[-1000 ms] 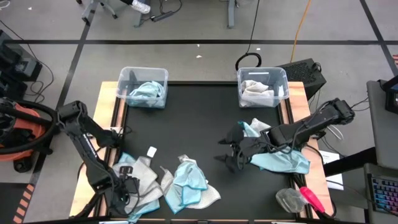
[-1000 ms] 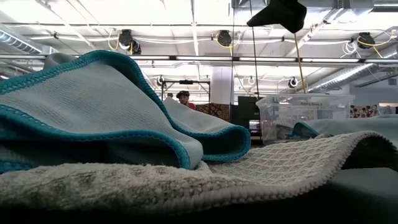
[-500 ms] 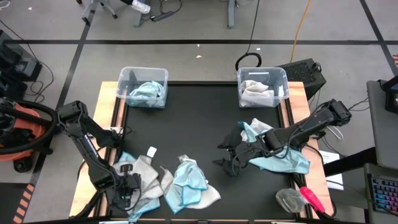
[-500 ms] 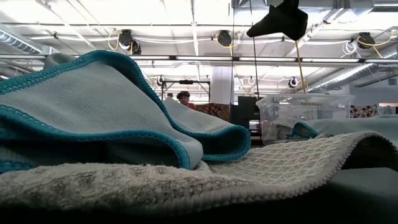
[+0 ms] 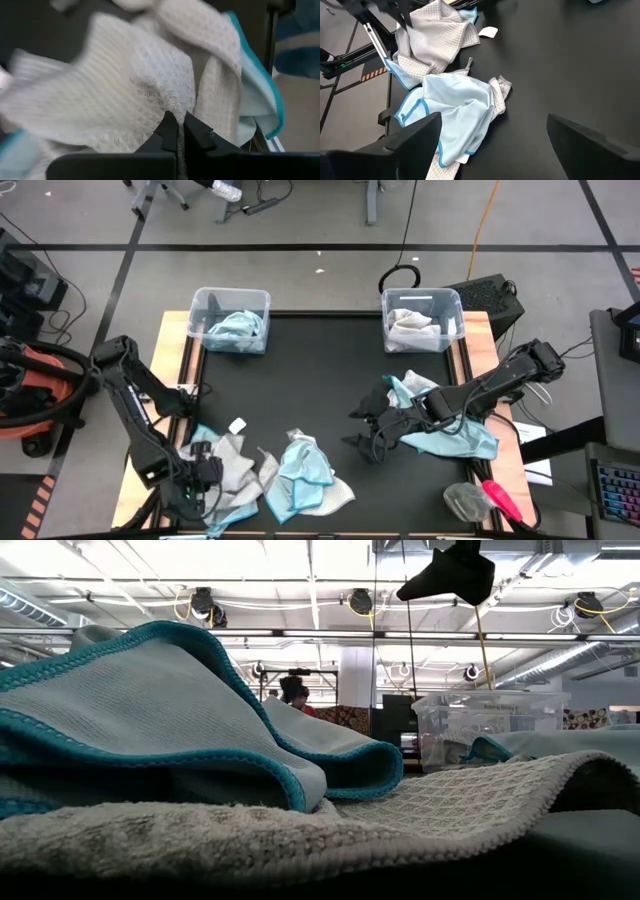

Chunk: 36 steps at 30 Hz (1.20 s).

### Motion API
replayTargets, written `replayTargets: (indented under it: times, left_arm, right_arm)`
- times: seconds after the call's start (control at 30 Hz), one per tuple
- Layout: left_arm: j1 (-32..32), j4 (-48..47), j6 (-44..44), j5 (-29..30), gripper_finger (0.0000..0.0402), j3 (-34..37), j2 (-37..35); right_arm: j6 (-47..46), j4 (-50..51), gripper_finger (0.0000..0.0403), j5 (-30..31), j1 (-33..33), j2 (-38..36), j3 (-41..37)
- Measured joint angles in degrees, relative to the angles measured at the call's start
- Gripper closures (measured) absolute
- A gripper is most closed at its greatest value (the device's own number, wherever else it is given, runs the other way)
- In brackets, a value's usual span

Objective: Sort microfiber towel by color & place in baskets
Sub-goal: Put the gray towel into the right transparent bin

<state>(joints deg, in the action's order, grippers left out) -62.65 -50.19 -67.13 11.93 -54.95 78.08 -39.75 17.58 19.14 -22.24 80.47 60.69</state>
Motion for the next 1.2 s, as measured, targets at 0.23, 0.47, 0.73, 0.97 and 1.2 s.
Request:
replayTargets:
  times: [0.23, 0.47, 0.73, 0.97, 1.2]
  left_arm:
    - [0.0, -17.5, 0.0, 14.2, 0.0396, -11.2, -4.7]
    - [0.6, -33.8, 0.1, 30.0, 0.0396, -23.5, -6.2]
    - [6.1, -39.6, 11.5, 41.5, 0.0396, -32.5, -6.8]
    - [16.4, -39.8, 26.7, 49.5, 0.0396, -38.9, -8.0]
    - [28.5, -39.8, 40.5, 54.6, 0.0396, -45.3, -10.2]
  right_arm:
    - [0.1, -0.2, 0.0051, 0.1, 0.0, 0.0, 0.0]
    - [-0.1, -1.0, 0.0051, 0.3, 0.0, 0.0, 0.0]
    - [0.2, -2.0, 0.0051, 0.5, 0.0, 0.0, 0.0]
    - [2.1, -1.9, 0.0051, 0.5, 0.0, 0.0, 0.0]
    - [4.5, -0.8, 0.0051, 0.5, 0.2, 0.0, 0.0]
